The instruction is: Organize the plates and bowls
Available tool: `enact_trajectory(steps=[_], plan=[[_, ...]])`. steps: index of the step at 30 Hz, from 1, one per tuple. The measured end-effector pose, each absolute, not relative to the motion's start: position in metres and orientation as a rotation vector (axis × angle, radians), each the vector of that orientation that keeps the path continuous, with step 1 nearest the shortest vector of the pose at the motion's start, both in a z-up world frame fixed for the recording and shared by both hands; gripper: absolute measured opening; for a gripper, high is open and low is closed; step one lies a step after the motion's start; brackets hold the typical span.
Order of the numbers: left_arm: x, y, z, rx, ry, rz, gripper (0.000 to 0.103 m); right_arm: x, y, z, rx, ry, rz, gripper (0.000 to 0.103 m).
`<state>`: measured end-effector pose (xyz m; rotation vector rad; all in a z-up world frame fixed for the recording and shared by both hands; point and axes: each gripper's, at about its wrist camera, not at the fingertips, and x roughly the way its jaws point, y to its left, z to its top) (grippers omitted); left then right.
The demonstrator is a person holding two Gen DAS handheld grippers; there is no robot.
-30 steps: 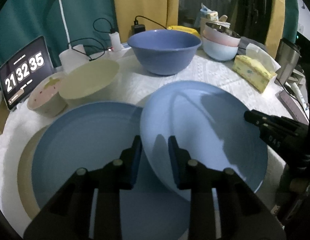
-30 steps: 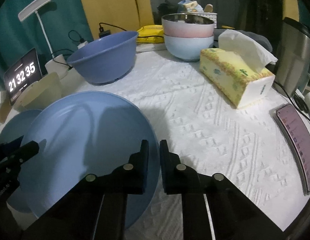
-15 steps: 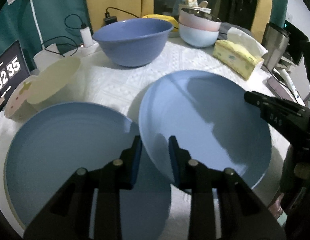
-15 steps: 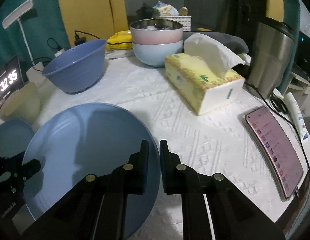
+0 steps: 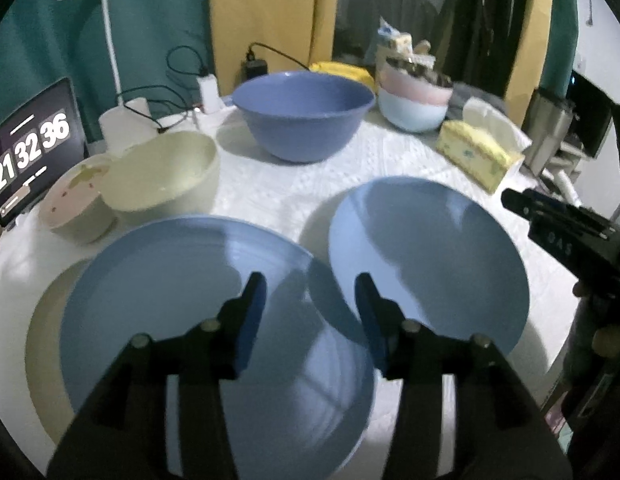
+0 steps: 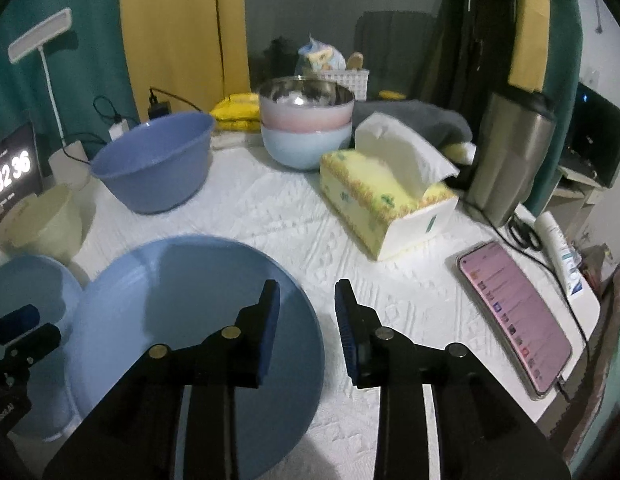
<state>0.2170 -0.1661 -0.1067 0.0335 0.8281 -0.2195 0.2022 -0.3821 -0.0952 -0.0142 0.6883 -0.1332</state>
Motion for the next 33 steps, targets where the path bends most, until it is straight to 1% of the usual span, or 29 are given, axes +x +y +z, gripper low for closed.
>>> enact_trajectory(steps=[6,20,27,33], plan=[[0.206,-0.142,-0.095,0.02,0.778,-0.182,0.048,0.191,-0.357,-0.082,-0.028,0.662,-0.099,0.031],[0.178,-0.076,-0.086,0.003,0.715,-0.067,0.048,0.18,-0.298,-0.081,-0.055,0.654,-0.018,0.031],[0.179,-0.044,-0.101,0.016,0.739,0.012,0.048,0.172,-0.269,-0.084,-0.067,0.656,0.021,0.031],[0.175,-0.033,-0.113,0.015,0.759,0.01,0.048,0.161,-0.249,-0.091,-0.083,0.664,0.039,0.031]])
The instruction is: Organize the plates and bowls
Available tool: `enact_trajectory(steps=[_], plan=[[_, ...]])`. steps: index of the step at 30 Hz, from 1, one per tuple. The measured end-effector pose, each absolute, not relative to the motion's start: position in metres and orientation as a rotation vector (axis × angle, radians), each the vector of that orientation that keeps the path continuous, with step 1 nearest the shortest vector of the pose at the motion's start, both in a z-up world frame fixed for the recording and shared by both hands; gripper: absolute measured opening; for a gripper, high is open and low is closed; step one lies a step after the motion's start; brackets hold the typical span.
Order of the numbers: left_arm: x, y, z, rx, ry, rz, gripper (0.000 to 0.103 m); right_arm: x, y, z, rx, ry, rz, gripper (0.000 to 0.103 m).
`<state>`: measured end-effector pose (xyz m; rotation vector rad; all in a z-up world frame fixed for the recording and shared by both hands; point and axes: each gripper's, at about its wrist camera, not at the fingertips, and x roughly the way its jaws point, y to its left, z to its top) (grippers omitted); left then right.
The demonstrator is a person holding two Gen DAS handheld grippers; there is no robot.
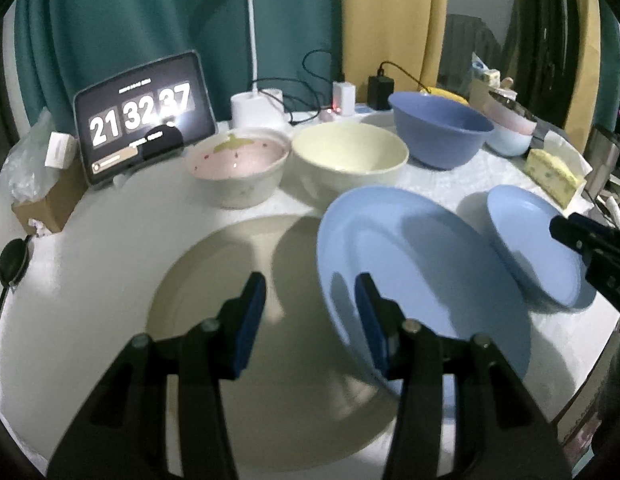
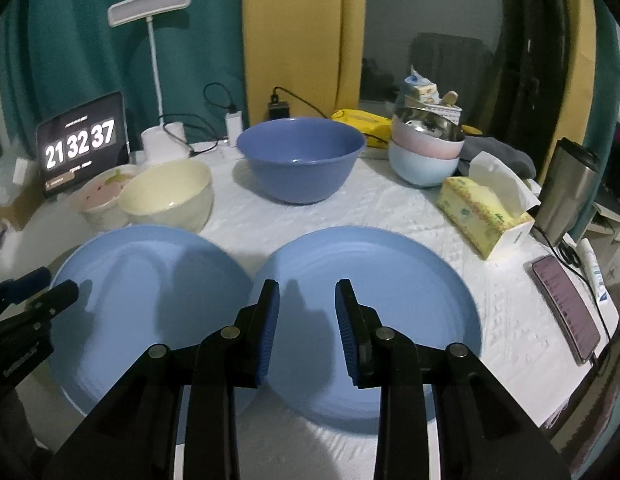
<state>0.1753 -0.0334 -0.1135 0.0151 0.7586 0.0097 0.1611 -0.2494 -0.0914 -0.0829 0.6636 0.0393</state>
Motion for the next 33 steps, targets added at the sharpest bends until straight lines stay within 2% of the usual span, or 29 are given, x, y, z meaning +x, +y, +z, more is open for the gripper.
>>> enact_trajectory(steps=[23,28,33], plan=[[0.167,-0.02,-0.117,0.029,0.726,-0.023,0.048,0.13,-0.222,-0.136,-0.026,0.803,0.063,0.031],[0.17,-0.019,-0.116,0.038,0.72,-0.03,0.048,0.139,-0.223,-0.15,0.006,0.858,0.066,0.037],[0.179,-0.02,-0.116,0.054,0.736,-0.033,0.048,0.146,-0.221,-0.156,0.031,0.87,0.086,0.038]])
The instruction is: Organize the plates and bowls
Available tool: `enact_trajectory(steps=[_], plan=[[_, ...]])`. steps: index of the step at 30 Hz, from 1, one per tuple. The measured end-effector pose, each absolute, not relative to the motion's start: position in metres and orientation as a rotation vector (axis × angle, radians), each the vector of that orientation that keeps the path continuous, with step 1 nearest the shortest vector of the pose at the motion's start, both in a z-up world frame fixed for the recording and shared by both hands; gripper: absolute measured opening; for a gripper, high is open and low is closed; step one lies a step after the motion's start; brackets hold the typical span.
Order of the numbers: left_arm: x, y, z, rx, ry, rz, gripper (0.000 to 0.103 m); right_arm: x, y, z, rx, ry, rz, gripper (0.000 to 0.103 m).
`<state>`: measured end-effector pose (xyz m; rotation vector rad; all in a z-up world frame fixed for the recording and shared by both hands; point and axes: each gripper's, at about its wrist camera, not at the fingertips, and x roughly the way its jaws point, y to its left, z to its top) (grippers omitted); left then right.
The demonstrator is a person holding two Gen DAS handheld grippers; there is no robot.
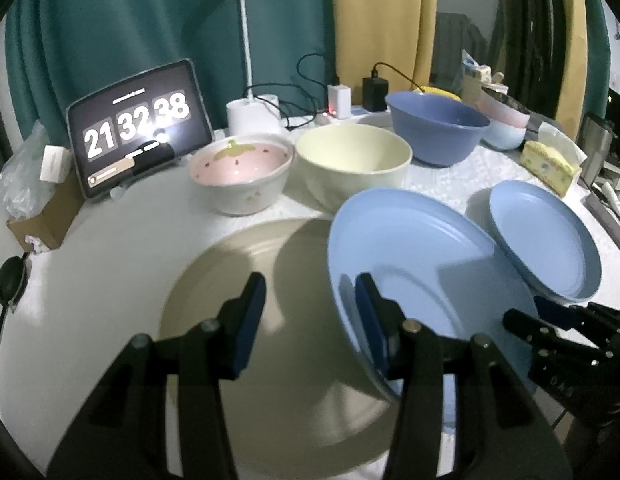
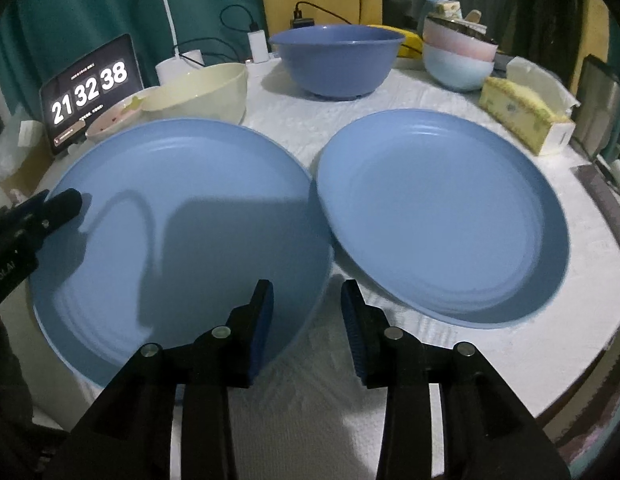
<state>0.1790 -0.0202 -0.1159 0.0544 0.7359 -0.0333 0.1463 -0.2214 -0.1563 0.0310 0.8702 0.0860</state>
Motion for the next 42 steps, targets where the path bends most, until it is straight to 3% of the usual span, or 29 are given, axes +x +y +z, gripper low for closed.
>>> enact_trajectory(steps=[9,17,23,42], plan=[[0.182,-0.024,-0.122,0.041,0.766,-0.081,0.048,0.151,-0.22,-0.157,0.065,0.86,0.129,0.038],[0.173,-0.033,-0.121,0.061,0.761,-0.116,0.047,0.149,-0.212,-0.149,0.029,0.83,0.145,0.025],[0.168,-0.027,-0.121,0.049,0.763,-0.112,0.043,0.146,-0.208,-0.145,0.012,0.818,0.147,0.024],[0.152,-0.031,-0.095,0.053,0.699,-0.124,0.042,0.138,-0.214,-0.116,0.008,0.732,0.144,0.023]])
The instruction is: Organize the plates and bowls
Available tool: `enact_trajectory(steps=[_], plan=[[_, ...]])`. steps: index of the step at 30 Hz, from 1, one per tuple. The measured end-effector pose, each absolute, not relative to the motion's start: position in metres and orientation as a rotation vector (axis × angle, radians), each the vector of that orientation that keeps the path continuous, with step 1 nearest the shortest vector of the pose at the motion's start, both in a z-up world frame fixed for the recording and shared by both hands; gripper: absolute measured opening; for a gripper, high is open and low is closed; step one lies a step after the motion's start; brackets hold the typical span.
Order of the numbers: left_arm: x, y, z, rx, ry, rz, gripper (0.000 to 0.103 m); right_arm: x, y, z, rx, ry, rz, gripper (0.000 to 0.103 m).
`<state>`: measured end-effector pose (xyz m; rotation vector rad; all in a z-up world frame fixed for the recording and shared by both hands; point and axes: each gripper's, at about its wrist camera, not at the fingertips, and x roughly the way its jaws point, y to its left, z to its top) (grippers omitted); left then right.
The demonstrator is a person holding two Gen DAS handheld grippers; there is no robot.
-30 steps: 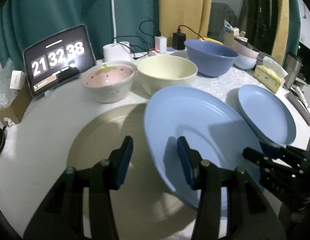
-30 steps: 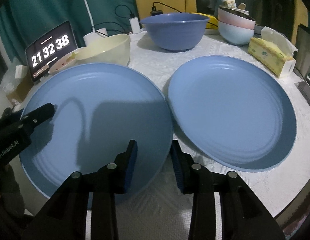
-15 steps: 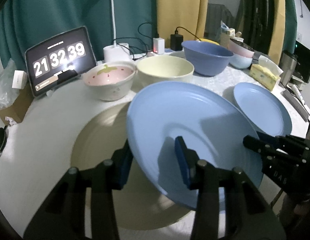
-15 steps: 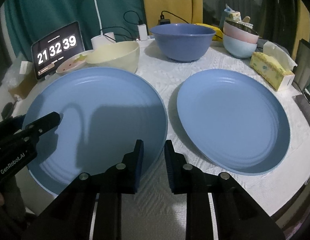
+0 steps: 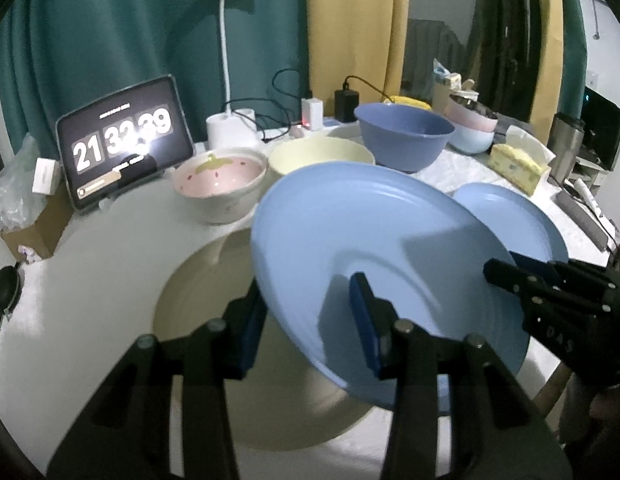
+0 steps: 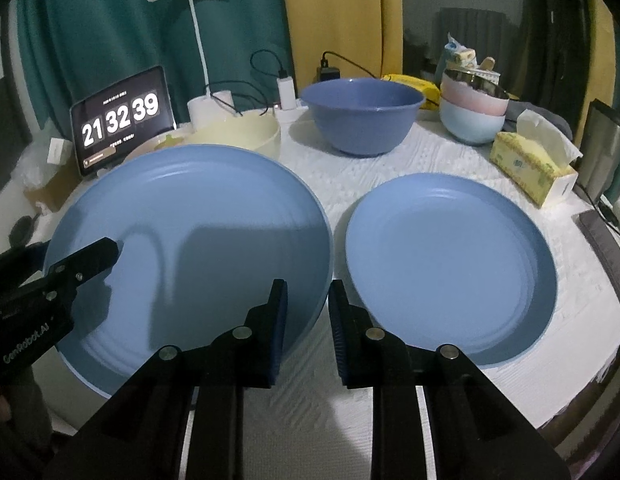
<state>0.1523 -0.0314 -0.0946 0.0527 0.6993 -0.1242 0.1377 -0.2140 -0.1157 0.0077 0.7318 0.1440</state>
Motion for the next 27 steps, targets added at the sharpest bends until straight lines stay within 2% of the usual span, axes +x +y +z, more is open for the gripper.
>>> enact_trajectory(steps=[27], plan=[[0.165,-0.112,-0.096,0.123,0.732,-0.208,0.043,0.147,-0.296,-0.117,0.095,0.713,0.082,0.023]])
